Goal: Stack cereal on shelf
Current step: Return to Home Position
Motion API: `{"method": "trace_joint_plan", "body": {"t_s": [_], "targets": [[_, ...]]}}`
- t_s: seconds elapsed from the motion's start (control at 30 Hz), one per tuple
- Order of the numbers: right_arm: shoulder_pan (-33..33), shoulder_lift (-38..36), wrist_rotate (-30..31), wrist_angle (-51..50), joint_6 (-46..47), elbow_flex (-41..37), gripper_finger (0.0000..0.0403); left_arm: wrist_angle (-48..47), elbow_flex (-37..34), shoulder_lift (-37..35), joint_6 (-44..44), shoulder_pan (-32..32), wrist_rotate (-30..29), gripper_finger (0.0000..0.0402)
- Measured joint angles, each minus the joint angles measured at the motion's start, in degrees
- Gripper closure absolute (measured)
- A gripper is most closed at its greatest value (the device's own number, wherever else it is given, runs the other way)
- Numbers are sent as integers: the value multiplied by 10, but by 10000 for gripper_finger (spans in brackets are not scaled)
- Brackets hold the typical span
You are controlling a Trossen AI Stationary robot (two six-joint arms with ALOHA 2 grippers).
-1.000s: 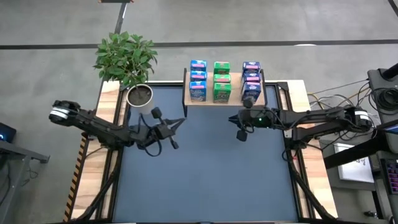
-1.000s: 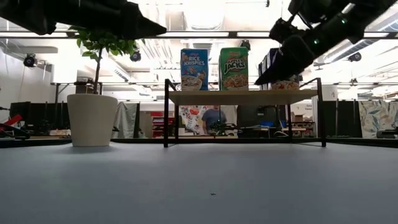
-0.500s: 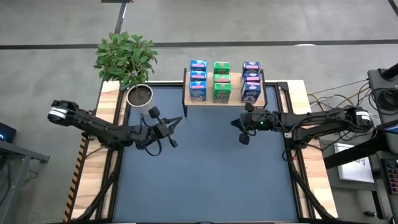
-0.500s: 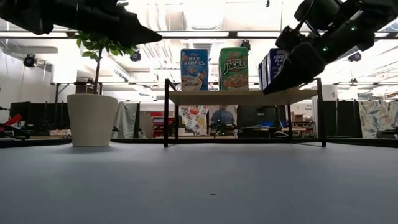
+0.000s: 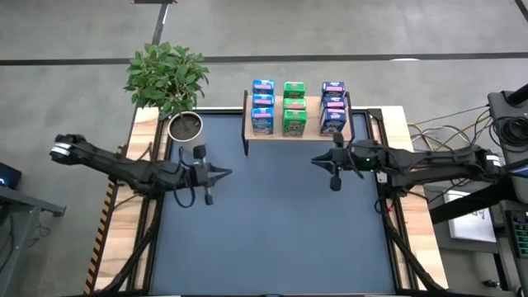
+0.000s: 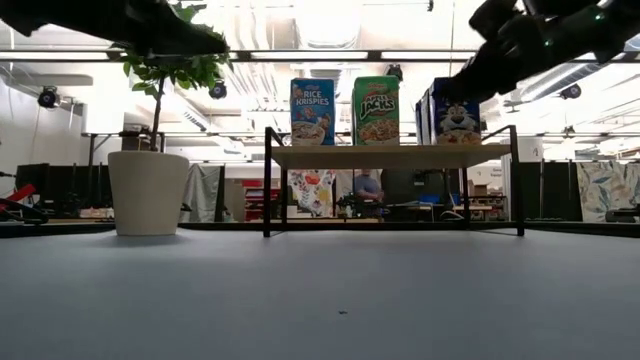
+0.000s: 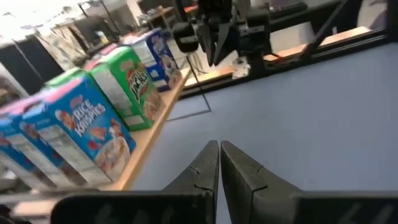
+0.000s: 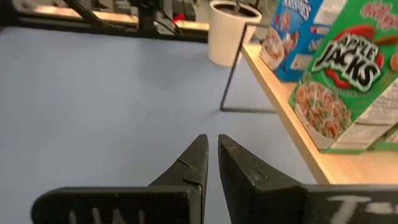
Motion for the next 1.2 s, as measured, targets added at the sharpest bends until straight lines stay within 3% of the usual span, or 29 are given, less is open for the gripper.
{"method": "trace_joint_plan", "body": {"t_s": [0.2, 0.37, 1.2], "targets": [[0, -44, -21, 0, -18, -15, 375, -97, 0, -77, -47, 0, 12, 402], [0, -78, -21, 0, -24, -33, 375, -120, 0, -113, -53, 0, 15, 402], [0, -285, -21, 14, -32, -135, 375, -174, 0, -176, -63, 0, 46, 402]]}}
